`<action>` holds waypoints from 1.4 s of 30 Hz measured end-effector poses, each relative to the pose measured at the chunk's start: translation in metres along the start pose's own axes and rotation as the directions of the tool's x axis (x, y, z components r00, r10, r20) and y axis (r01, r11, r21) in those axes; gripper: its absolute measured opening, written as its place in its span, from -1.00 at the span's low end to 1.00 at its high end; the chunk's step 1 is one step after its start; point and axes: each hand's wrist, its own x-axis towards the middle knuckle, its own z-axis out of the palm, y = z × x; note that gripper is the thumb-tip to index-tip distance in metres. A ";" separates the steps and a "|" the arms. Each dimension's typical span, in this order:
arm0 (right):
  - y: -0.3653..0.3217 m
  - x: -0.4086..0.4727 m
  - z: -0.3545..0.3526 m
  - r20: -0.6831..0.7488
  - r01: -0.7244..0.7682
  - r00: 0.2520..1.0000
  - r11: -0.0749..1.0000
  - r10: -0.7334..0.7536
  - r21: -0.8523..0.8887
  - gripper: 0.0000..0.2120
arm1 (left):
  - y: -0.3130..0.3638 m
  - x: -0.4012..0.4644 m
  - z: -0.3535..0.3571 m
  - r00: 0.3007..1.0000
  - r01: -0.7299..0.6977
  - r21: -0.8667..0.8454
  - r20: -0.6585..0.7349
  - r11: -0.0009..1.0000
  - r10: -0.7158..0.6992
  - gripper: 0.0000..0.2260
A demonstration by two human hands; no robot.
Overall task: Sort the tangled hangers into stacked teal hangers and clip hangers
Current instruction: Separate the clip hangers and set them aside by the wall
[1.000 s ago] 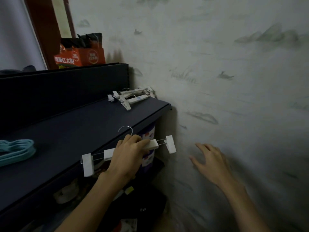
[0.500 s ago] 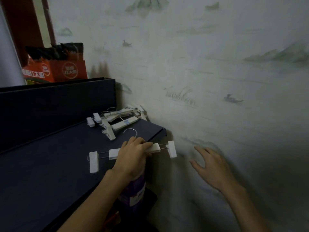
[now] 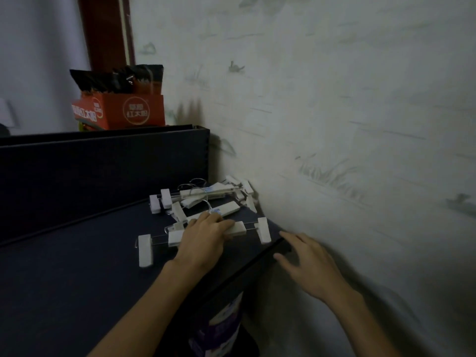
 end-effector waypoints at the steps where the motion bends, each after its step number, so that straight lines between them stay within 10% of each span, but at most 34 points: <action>1: 0.003 0.009 0.001 0.009 0.024 1.000 1.000 -0.024 0.011 -0.45 | 0.000 0.006 0.002 1.000 0.021 0.016 -0.004 1.000 -0.021 -0.63; 42: 0.030 0.121 0.021 0.075 0.415 0.900 0.897 -0.430 0.153 -0.46 | 0.005 0.029 0.020 0.912 0.392 0.305 -0.253 0.868 -0.323 -0.63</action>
